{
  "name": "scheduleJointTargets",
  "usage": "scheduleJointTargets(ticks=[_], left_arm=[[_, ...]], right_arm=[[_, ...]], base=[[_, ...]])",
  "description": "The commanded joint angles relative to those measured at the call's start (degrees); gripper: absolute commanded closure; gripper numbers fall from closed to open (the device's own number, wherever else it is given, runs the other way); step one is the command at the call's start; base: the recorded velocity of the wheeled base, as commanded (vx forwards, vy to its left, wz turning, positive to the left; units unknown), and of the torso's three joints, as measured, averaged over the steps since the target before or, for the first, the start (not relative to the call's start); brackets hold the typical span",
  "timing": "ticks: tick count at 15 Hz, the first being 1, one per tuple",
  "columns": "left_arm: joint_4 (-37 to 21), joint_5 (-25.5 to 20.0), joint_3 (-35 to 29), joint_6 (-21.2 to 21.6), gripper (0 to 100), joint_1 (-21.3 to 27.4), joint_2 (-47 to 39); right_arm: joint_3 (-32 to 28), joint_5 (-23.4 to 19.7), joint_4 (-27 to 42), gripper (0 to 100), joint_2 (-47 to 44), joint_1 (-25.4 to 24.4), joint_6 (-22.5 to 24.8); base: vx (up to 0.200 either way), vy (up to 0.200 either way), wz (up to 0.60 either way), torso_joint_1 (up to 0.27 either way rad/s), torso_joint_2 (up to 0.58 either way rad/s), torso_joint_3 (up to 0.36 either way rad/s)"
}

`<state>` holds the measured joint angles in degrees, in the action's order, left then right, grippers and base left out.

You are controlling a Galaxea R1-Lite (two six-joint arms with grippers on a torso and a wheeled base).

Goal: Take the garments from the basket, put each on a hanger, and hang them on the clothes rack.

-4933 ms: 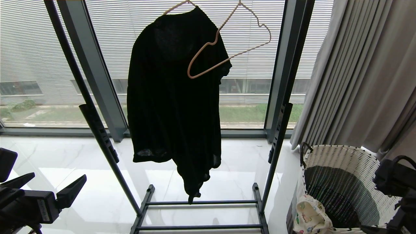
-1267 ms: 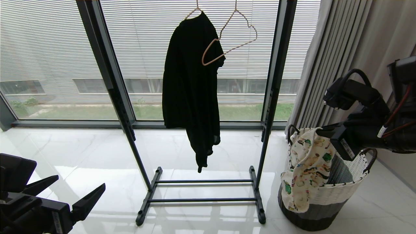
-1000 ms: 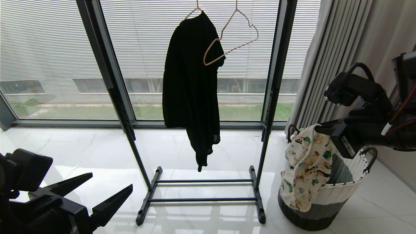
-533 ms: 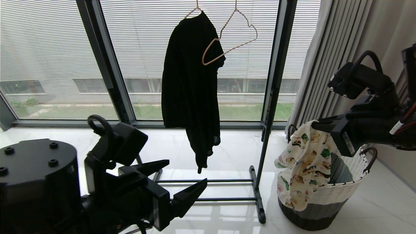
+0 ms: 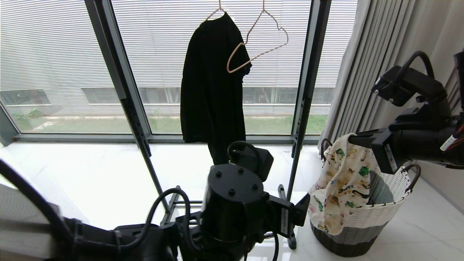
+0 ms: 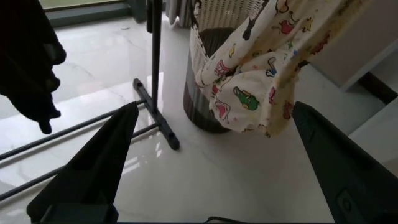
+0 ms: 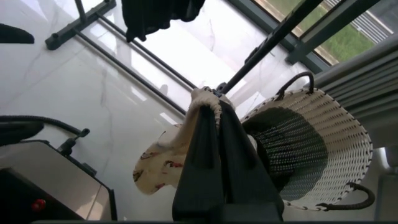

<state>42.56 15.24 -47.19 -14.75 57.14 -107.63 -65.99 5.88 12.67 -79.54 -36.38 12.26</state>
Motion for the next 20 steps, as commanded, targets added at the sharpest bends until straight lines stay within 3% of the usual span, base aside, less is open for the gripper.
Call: scheduleJointTargets(ticks=[1,6,13,14,20], left_arm=[[1.4,1.3,-8.2,-0.6,0,1.8,-12.0],[1.4,1.7,-16.4,-0.5,0,1.6,-20.9],[1.3,3.7,-14.0,-0.1,0,0.7,-25.2],[1.3,3.7,-12.8,-0.1,100,0.7,-25.1],[1.8,4.4,-7.1,-0.5,100,0.1,-22.3]], right_arm=[[0.1,0.0,0.0,100,0.6,-1.0,-0.6],[0.0,0.1,0.1,100,1.0,-2.8,-0.8],[-0.1,-0.1,0.0,100,1.5,-2.8,-0.8],[0.0,-0.4,0.0,100,1.8,-2.8,-0.8],[0.3,-3.4,0.1,100,2.3,-4.1,-0.8]], base=[[0.000,0.000,0.00,0.000,0.00,0.000],[0.000,0.000,0.00,0.000,0.00,0.000],[0.000,0.000,0.00,0.000,0.00,0.000],[0.000,0.000,0.00,0.000,0.00,0.000],[0.000,0.000,0.00,0.000,0.00,0.000]])
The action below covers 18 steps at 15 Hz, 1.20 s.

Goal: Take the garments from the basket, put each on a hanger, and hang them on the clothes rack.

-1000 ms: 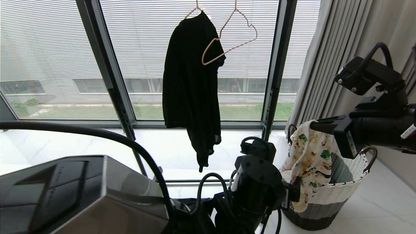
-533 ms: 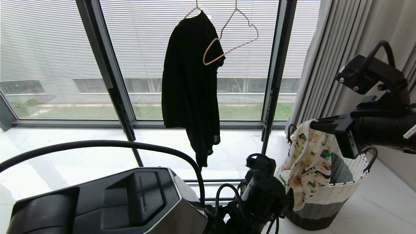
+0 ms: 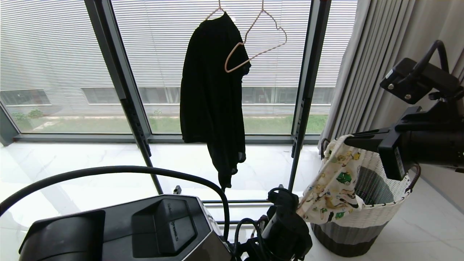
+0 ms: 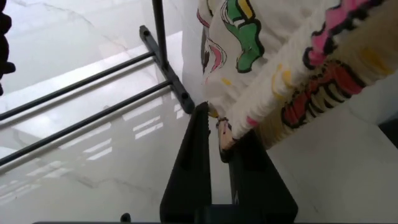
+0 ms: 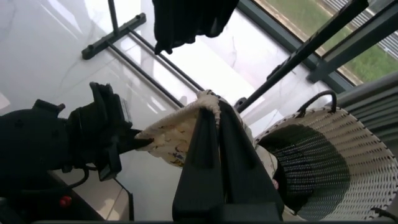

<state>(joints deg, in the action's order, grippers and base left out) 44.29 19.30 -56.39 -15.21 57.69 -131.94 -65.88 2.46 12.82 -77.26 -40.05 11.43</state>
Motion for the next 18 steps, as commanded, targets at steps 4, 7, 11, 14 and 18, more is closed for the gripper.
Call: scheduleJointTargets(ticks=[4,7,11,14,18], left_arm=[[1.0,-0.8,19.8,0.3,100,-5.6,17.6],[-2.2,-4.8,34.6,6.2,100,-10.4,34.8],[-8.1,-7.1,36.7,12.1,100,-12.6,46.9],[-7.9,-7.4,31.3,12.8,100,-13.8,48.3],[-8.1,-10.8,29.8,14.2,100,-14.4,50.7]], right_arm=[[7.8,-3.8,-7.3,100,-2.6,-0.6,-2.6],[14.0,-3.8,-14.3,100,-3.6,-2.8,-3.1],[15.0,-3.5,-14.2,100,-1.2,-3.4,-3.1],[15.0,-2.7,-11.9,100,1.3,-3.3,-3.0],[14.8,-2.6,-10.3,100,3.6,-2.2,-2.9]], base=[[0.000,0.000,0.00,0.000,0.00,0.000],[0.000,0.000,0.00,0.000,0.00,0.000],[0.000,0.000,0.00,0.000,0.00,0.000],[0.000,0.000,0.00,0.000,0.00,0.000],[0.000,0.000,0.00,0.000,0.00,0.000]])
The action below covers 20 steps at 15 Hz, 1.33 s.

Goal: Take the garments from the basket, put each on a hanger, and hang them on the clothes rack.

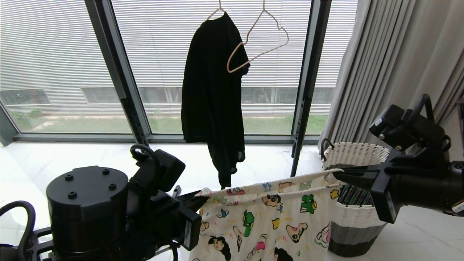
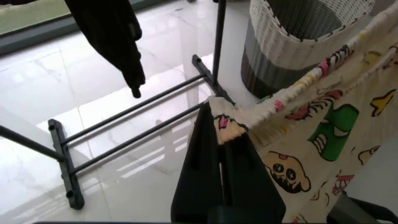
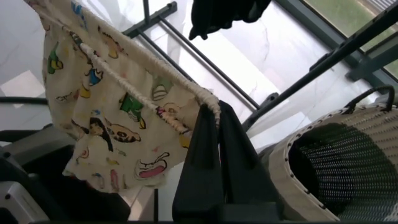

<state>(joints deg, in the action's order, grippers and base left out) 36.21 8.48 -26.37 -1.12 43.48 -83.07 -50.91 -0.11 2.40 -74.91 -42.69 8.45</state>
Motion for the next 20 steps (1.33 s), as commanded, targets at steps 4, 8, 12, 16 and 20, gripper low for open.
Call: scheduleJointTargets(ticks=[4,8,12,16,20], left_arm=[[-11.3,-12.1,-7.5,5.1,100,-8.1,4.9],[-35.9,-22.1,-21.6,4.8,100,-10.9,8.8],[-35.8,-22.1,-21.9,4.8,100,-11.1,8.4],[-28.2,-22.5,-21.8,8.8,100,-12.6,5.5],[-21.3,-23.6,-22.2,9.2,100,-12.3,2.1]], right_arm=[[-0.3,-0.1,0.0,100,2.8,1.0,0.2],[-1.3,-0.2,-0.3,100,2.5,1.8,0.8],[-0.9,-0.1,-0.2,100,2.0,1.8,0.8],[2.1,-0.3,3.4,100,6.4,1.3,2.1],[2.6,-0.9,14.7,100,13.8,-7.8,3.5]], base=[[0.000,0.000,0.00,0.000,0.00,0.000],[0.000,0.000,0.00,0.000,0.00,0.000],[0.000,0.000,0.00,0.000,0.00,0.000],[0.000,0.000,0.00,0.000,0.00,0.000],[0.000,0.000,0.00,0.000,0.00,0.000]])
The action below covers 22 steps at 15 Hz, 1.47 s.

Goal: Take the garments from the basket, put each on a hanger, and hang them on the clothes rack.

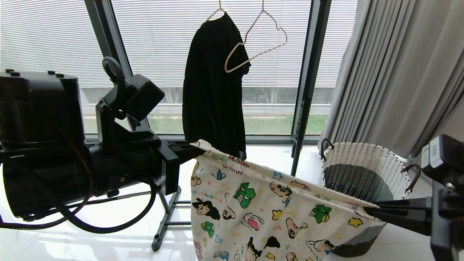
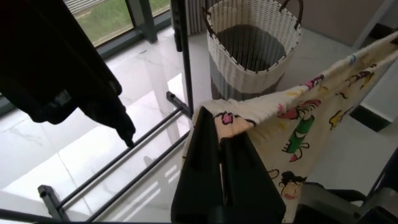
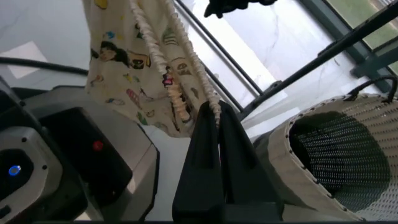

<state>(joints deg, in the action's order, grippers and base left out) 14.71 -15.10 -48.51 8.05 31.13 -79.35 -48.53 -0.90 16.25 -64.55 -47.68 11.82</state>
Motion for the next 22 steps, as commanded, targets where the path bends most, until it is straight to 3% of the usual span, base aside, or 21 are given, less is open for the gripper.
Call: scheduleJointTargets(ticks=[1,6,8,10,12,15,19,22], left_arm=[[0.4,0.1,-0.7,0.0,100,0.1,-2.0],[0.4,0.3,-0.6,-0.5,100,-0.1,-1.6],[0.4,1.0,1.0,-3.6,100,0.2,-1.5],[0.4,6.9,3.7,-10.7,100,3.7,-0.3],[0.4,17.7,6.2,-19.3,100,11.6,1.4],[0.4,30.4,11.3,-25.1,100,23.0,1.0],[0.4,35.6,14.3,-25.3,100,29.9,-1.7],[0.4,35.8,14.0,-25.3,100,31.2,-2.1]], right_arm=[[0.3,0.0,1.4,100,3.6,-4.0,0.1],[0.3,0.1,1.4,100,3.1,-4.0,0.0],[0.4,0.3,1.3,100,2.9,-3.7,-0.1],[0.0,0.2,-1.0,100,0.4,0.3,-0.5],[-0.3,-0.1,-9.5,100,-4.5,3.9,-0.5],[-5.9,-0.1,-13.3,100,-11.1,5.0,-0.5],[-12.1,-0.3,-13.4,100,-15.7,6.1,-0.4],[-13.0,-0.3,-13.4,100,-16.4,6.1,-0.4]], base=[[0.000,0.000,0.00,0.000,0.00,0.000],[0.000,0.000,0.00,0.000,0.00,0.000],[0.000,0.000,0.00,0.000,0.00,0.000],[0.000,0.000,0.00,0.000,0.00,0.000],[0.000,0.000,0.00,0.000,0.00,0.000],[0.000,0.000,0.00,0.000,0.00,0.000],[0.000,0.000,0.00,0.000,0.00,0.000],[0.000,0.000,0.00,0.000,0.00,0.000]])
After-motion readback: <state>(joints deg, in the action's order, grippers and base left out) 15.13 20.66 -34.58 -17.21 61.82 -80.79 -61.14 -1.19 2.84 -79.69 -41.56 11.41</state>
